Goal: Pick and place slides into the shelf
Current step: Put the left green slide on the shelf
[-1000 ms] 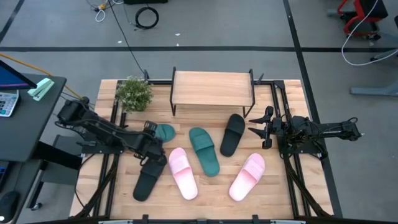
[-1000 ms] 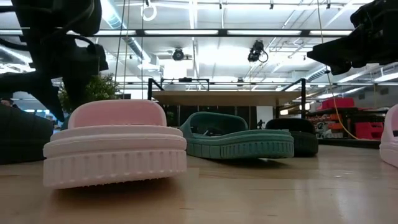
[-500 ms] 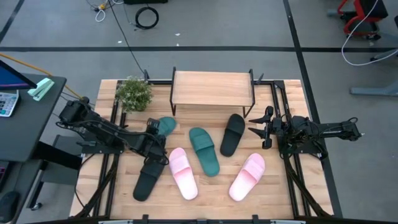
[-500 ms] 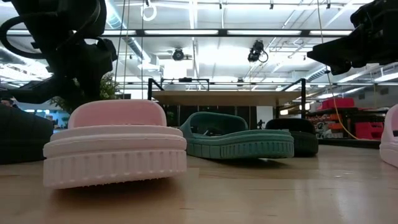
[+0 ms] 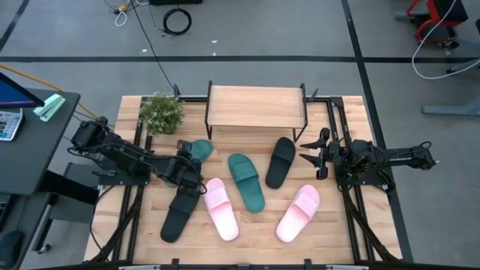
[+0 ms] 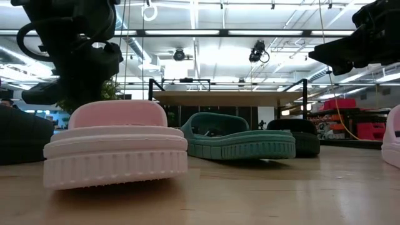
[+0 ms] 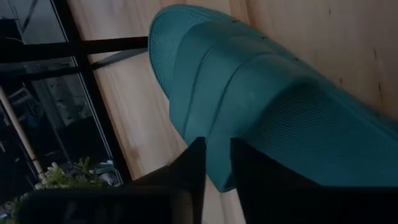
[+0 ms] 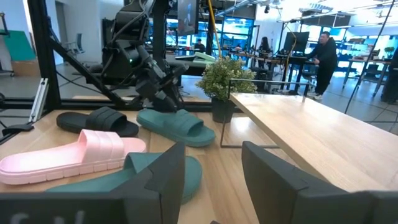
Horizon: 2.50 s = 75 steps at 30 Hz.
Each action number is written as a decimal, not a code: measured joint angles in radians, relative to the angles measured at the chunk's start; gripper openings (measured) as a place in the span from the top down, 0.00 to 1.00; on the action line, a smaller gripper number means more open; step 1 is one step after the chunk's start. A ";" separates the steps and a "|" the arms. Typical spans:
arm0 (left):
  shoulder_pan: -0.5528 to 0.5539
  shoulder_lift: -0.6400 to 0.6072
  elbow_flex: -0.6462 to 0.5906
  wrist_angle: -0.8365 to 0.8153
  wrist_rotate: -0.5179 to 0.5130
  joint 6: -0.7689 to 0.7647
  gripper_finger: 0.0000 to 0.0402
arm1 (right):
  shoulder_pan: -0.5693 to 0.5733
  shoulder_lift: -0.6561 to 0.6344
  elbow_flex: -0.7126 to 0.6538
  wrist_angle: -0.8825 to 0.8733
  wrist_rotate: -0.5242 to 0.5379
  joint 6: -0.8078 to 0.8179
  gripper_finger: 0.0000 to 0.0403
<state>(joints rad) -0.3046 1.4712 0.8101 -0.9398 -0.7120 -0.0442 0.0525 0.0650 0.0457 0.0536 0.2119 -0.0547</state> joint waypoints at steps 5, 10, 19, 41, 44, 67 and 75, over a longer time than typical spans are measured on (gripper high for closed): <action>-0.002 0.000 0.000 -0.001 0.012 -0.077 0.61 | 0.000 0.000 0.000 0.000 0.000 0.000 0.59; -0.003 0.000 0.000 0.000 0.071 -0.076 0.52 | 0.000 0.000 0.000 0.000 0.000 0.000 0.59; 0.003 0.000 0.000 0.013 0.073 -0.075 0.55 | 0.000 0.000 0.000 0.000 0.000 0.000 0.59; 0.120 0.195 0.002 0.158 -0.046 -0.023 0.60 | 0.000 0.000 0.000 0.000 0.000 0.000 0.59; 0.121 0.198 0.002 0.159 -0.079 -0.023 0.65 | 0.000 0.000 0.000 0.000 0.000 0.000 0.59; -0.039 0.190 0.228 -0.191 -0.185 -0.252 0.97 | 0.000 0.000 0.000 0.000 0.000 0.000 0.59; -0.037 0.190 0.510 -0.468 -0.203 -0.391 0.97 | 0.000 0.000 0.000 0.000 0.000 0.000 0.59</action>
<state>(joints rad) -0.3412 1.6615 1.3201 -1.4078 -0.9149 -0.4352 0.0525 0.0647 0.0460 0.0532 0.2115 -0.0551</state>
